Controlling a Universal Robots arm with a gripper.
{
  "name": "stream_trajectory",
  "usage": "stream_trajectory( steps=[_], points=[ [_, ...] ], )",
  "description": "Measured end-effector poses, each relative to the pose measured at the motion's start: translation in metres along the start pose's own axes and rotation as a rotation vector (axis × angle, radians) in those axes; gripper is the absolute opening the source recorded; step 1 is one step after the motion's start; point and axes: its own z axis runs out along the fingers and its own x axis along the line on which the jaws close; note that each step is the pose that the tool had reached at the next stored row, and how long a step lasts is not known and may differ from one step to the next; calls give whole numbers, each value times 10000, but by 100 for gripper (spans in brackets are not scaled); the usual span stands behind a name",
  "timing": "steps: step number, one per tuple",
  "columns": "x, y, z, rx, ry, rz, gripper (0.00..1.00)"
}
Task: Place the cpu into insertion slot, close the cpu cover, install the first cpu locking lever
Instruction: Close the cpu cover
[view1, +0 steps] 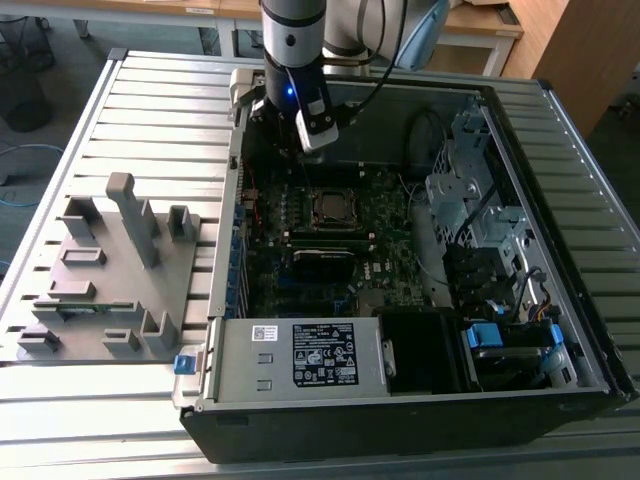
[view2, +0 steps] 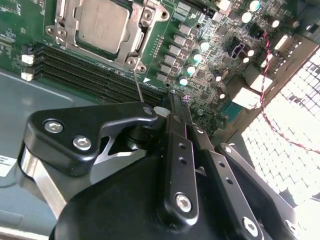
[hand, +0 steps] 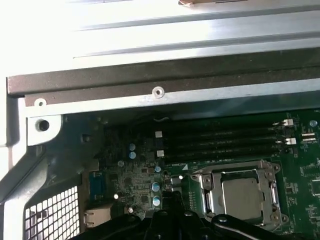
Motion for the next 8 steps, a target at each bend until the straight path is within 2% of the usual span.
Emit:
stream_trajectory(
  steps=[3, 4, 8],
  points=[
    [2, -2, 6, -411, 40, 3, 10],
    [2, -2, 8, -501, 48, 3, 10],
    [9, -4, 14, -567, 51, 2, 10]
  ],
)
